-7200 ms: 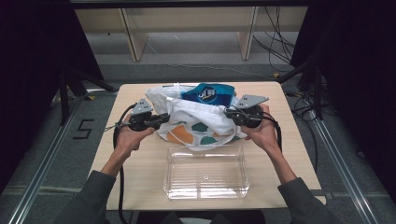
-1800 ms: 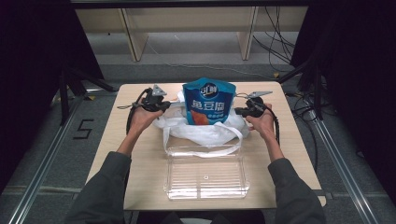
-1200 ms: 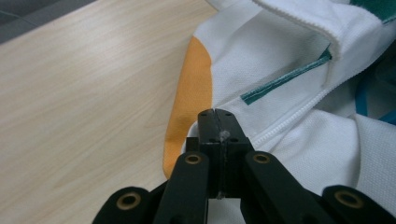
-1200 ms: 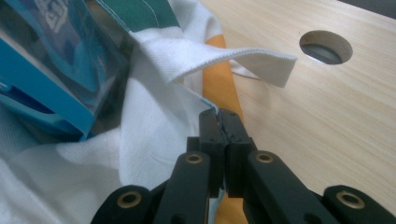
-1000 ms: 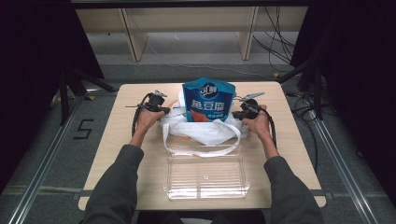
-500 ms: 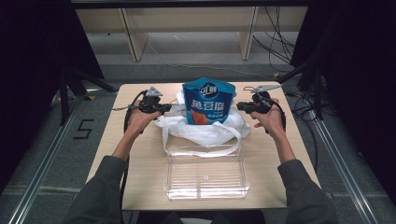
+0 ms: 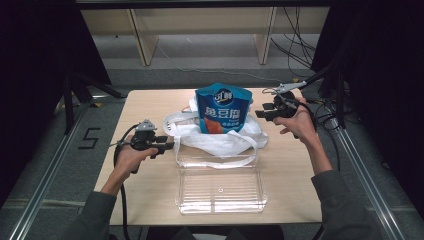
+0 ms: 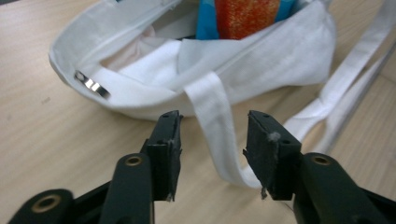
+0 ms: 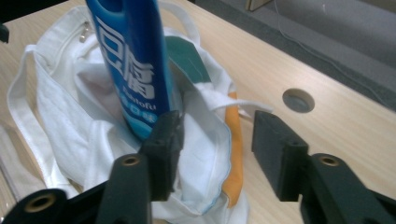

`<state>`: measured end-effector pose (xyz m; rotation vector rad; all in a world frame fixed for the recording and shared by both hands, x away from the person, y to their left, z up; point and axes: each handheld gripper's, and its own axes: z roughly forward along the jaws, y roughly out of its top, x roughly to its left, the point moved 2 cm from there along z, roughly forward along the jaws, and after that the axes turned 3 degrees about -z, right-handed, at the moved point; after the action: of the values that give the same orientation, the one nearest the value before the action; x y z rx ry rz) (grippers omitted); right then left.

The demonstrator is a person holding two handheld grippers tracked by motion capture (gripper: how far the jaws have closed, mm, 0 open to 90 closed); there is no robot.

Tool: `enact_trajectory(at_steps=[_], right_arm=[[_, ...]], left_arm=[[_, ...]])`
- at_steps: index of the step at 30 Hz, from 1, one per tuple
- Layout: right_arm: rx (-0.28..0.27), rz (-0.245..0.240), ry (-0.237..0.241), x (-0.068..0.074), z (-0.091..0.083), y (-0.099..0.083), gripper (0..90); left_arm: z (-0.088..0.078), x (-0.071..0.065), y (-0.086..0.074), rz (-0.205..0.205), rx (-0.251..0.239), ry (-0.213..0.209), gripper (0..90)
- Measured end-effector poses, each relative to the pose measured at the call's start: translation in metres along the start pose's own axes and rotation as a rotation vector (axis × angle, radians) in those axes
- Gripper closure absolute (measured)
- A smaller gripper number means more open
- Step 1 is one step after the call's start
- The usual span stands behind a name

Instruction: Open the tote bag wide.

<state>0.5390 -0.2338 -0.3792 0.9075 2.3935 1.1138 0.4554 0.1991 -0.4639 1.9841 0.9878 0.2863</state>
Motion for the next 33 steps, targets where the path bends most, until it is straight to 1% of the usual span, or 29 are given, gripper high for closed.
enact_trajectory(at_steps=[1,2,3,4,5,6,8,9,10,12,13,15,16,17,18,19,20,21,22,23,24,25,26,27,28,29,30,31,33], right_arm=[[-0.005,-0.004,0.001,0.002,-0.003,0.003,46.9],[0.013,-0.013,0.016,0.004,-0.011,0.008,44.3],[0.013,-0.013,0.016,0.004,-0.011,0.008,44.3],[0.010,-0.031,0.012,0.004,-0.013,0.011,42.8],[0.017,-0.024,0.009,0.006,-0.016,0.013,40.8],[0.009,-0.026,0.001,0.008,-0.017,0.015,38.9],[0.010,-0.062,0.004,0.008,-0.022,0.021,37.7],[0.036,-0.060,0.014,0.009,-0.027,0.024,36.1],[0.005,-0.068,0.008,0.009,-0.027,0.026,34.4],[0.025,-0.078,0.019,0.013,-0.032,0.031,32.5],[0.003,-0.076,0.008,0.014,-0.032,0.033,31.2],[0.020,-0.077,0.009,0.016,-0.036,0.037,30.7],[0.012,-0.102,0.007,0.015,-0.036,0.039,30.6],[0.035,-0.093,0.015,0.017,-0.038,0.040,30.2],[0.030,-0.101,0.018,0.018,-0.039,0.041,30.3],[0.046,-0.099,0.023,0.018,-0.040,0.042,30.2],[0.043,-0.100,0.017,0.020,-0.040,0.043,30.0],[0.047,-0.097,0.017,0.021,-0.040,0.044,29.6],[0.047,-0.096,0.013,0.020,-0.039,0.045,28.7],[0.059,-0.102,0.016,0.020,-0.041,0.048,28.5],[0.059,-0.102,0.016,0.020,-0.041,0.048,28.5],[0.046,-0.106,0.013,0.021,-0.040,0.049,28.4],[0.065,-0.096,0.030,0.021,-0.042,0.050,27.8],[0.046,-0.108,0.020,0.021,-0.041,0.051,26.9],[0.056,-0.098,0.017,0.022,-0.041,0.052,26.5],[0.053,-0.123,0.018,0.021,-0.040,0.054,26.5],[0.064,-0.112,0.022,0.023,-0.041,0.055,26.5],[0.072,-0.124,0.022,0.023,-0.042,0.057,26.5],[0.066,-0.128,0.020,0.026,-0.042,0.061,26.5]], left_arm=[[-0.004,-0.001,-0.006,0.023,0.021,0.003,49.7],[-0.005,-0.006,-0.012,-0.012,0.002,0.008,44.1],[-0.006,-0.009,-0.019,-0.025,-0.002,0.014,44.1],[-0.010,-0.009,-0.025,0.013,0.036,0.016,42.5],[-0.012,-0.012,-0.031,0.015,0.032,0.026,41.3],[-0.013,-0.015,-0.036,-0.005,0.019,0.022,39.7],[-0.016,-0.016,-0.045,-0.011,0.042,0.034,36.7],[-0.018,-0.016,-0.048,-0.016,0.048,0.044,34.5],[-0.021,-0.015,-0.051,-0.022,0.051,0.057,33.2],[-0.025,-0.015,-0.057,-0.037,0.041,0.070,27.4],[-0.027,-0.016,-0.060,-0.043,0.037,0.079,27.5],[-0.029,-0.019,-0.066,-0.055,0.033,0.091,27.0],[-0.031,-0.020,-0.068,-0.040,0.048,0.087,26.3],[-0.032,-0.022,-0.070,-0.039,0.045,0.091,26.2],[-0.031,-0.025,-0.071,-0.045,0.027,0.091,26.2],[-0.033,-0.027,-0.072,-0.044,0.043,0.091,26.2],[-0.033,-0.030,-0.072,-0.047,0.023,0.096,26.3],[-0.036,-0.031,-0.073,-0.014,0.050,0.107,26.3],[-0.036,-0.034,-0.073,-0.017,0.040,0.119,26.3],[-0.036,-0.035,-0.074,0.002,0.042,0.131,26.4],[-0.035,-0.037,-0.075,-0.020,0.030,0.122,26.4],[-0.036,-0.038,-0.076,-0.014,0.033,0.124,26.4],[-0.036,-0.038,-0.077,0.006,0.032,0.126,26.3],[-0.036,-0.039,-0.079,-0.005,0.040,0.121,26.3],[-0.033,-0.041,-0.080,-0.023,0.024,0.127,26.3],[-0.032,-0.040,-0.082,-0.017,0.036,0.117,26.2],[-0.031,-0.041,-0.083,-0.015,0.035,0.119,26.2],[-0.031,-0.041,-0.084,-0.023,0.044,0.120,26.2],[-0.030,-0.041,-0.084,-0.007,0.034,0.142,26.0]])
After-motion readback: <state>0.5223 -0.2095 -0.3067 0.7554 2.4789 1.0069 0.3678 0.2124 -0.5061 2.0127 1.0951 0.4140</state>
